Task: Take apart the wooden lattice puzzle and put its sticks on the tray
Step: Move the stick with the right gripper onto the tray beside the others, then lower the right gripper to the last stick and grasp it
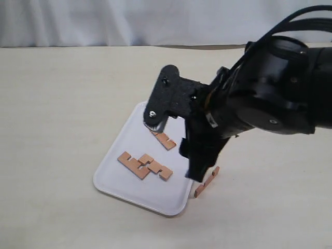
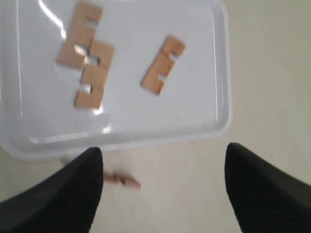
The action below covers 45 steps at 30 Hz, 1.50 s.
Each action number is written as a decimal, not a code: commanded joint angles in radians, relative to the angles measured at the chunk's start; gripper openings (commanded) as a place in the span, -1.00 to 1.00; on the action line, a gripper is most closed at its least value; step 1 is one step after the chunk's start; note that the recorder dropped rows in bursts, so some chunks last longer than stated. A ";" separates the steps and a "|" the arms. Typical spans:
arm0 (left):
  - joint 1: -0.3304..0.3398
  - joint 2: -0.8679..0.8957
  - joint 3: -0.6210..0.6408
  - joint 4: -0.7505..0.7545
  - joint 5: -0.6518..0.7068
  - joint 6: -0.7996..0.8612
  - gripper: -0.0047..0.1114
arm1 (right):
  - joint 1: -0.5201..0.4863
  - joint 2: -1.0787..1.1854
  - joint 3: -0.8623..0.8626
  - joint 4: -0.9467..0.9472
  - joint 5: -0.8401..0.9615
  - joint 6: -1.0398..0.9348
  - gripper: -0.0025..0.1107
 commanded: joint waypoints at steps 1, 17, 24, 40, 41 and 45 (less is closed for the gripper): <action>0.000 -0.003 0.002 0.002 -0.002 -0.001 -0.92 | -0.091 0.028 0.002 0.073 0.147 -0.104 0.22; 0.000 -0.003 0.002 0.002 -0.002 -0.001 -0.92 | -0.235 0.045 0.273 0.259 -0.389 -0.602 0.22; 0.000 -0.003 0.002 0.002 -0.005 -0.001 -0.92 | -0.235 0.045 0.276 0.272 -0.340 -0.607 0.22; 0.000 -0.003 0.002 0.002 -0.005 -0.001 -0.92 | -0.235 0.197 0.276 0.289 -0.391 -0.607 0.22; 0.000 -0.003 0.002 0.002 -0.005 -0.001 -0.92 | -0.235 0.197 0.276 0.289 -0.401 -0.610 0.22; 0.000 -0.003 0.002 0.002 -0.005 -0.001 -0.92 | -0.235 0.197 0.276 0.289 -0.428 -0.610 0.21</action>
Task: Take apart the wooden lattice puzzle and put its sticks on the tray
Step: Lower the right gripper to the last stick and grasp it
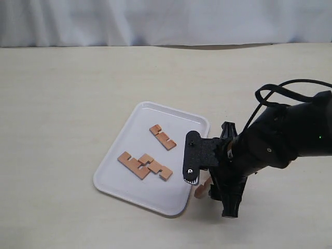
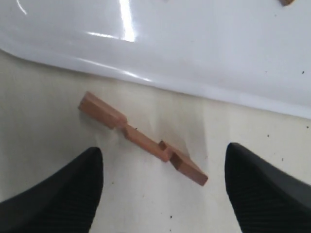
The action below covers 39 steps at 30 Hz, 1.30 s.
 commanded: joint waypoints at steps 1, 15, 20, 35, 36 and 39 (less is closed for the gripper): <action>0.000 -0.003 0.002 0.002 -0.005 -0.001 -0.92 | -0.005 0.000 0.003 -0.004 -0.037 -0.008 0.19; 0.000 -0.003 0.002 0.002 -0.003 -0.001 -0.92 | -0.005 0.016 0.003 -0.004 -0.045 -0.008 0.14; 0.000 -0.003 0.002 0.002 -0.003 -0.001 -0.92 | -0.005 0.023 0.003 -0.004 -0.046 -0.008 0.14; 0.000 -0.003 0.002 0.002 -0.003 -0.001 -0.92 | -0.005 0.027 0.003 -0.004 -0.052 -0.015 -0.19; 0.000 -0.003 0.002 0.002 -0.003 -0.001 -0.92 | -0.005 0.027 0.003 -0.004 -0.052 -0.015 -0.24; 0.000 -0.003 0.002 0.002 -0.006 -0.001 -0.92 | -0.005 0.027 0.003 -0.004 -0.052 -0.012 -0.26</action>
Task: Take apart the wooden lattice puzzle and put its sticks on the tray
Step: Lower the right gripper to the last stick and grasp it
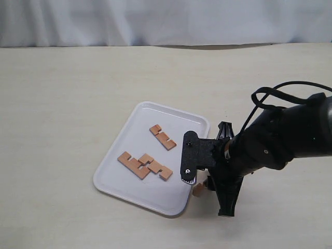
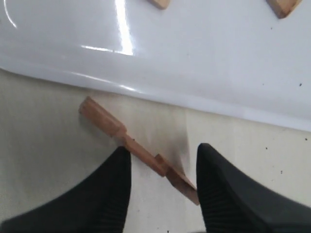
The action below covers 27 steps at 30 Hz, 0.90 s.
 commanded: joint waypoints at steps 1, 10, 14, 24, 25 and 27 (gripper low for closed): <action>0.000 -0.003 0.002 0.002 -0.005 -0.001 -0.92 | -0.005 0.003 0.003 -0.004 -0.008 -0.006 -0.25; 0.000 -0.003 0.002 0.002 -0.005 -0.001 -0.92 | -0.005 0.003 0.003 -0.002 -0.020 -0.010 -0.40; 0.000 -0.003 0.002 0.002 -0.005 -0.001 -0.92 | -0.003 0.003 0.003 0.027 -0.020 -0.010 -0.60; 0.000 -0.003 0.002 0.002 -0.005 -0.001 -0.92 | -0.003 -0.002 0.003 0.025 0.053 -0.098 -0.67; 0.000 -0.003 0.002 0.002 -0.005 -0.001 -0.92 | -0.003 -0.007 0.003 0.023 0.067 -0.106 -0.72; 0.000 -0.003 0.002 0.002 -0.005 -0.001 -0.92 | -0.003 -0.021 0.003 0.014 0.087 -0.106 -0.84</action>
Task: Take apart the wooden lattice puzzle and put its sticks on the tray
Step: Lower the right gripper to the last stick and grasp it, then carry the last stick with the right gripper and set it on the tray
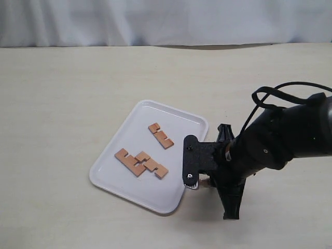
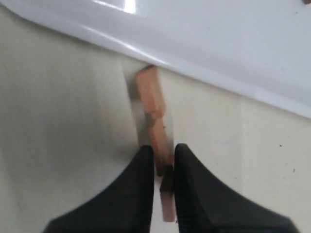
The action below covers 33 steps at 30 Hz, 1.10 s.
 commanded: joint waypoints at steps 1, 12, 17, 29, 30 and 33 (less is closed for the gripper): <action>0.000 -0.003 0.002 0.002 -0.005 -0.001 -0.92 | -0.003 -0.027 0.003 -0.014 0.055 -0.030 -0.86; 0.000 -0.003 0.002 0.002 -0.003 -0.001 -0.92 | -0.003 -0.168 0.003 -0.016 0.107 -0.022 -0.86; 0.000 -0.003 0.002 0.002 -0.003 -0.001 -0.92 | -0.003 -0.254 0.003 -0.016 -0.024 0.088 -0.86; 0.000 -0.003 0.002 0.002 -0.003 -0.001 -0.92 | -0.003 -0.094 0.073 -0.001 -0.577 0.447 -0.86; 0.000 -0.003 0.002 0.002 -0.003 -0.001 -0.92 | -0.003 -0.068 0.073 -0.001 -0.607 0.468 -0.86; 0.000 -0.003 0.002 0.002 -0.003 -0.001 -0.92 | -0.003 -0.015 0.073 -0.001 -0.668 0.477 -0.85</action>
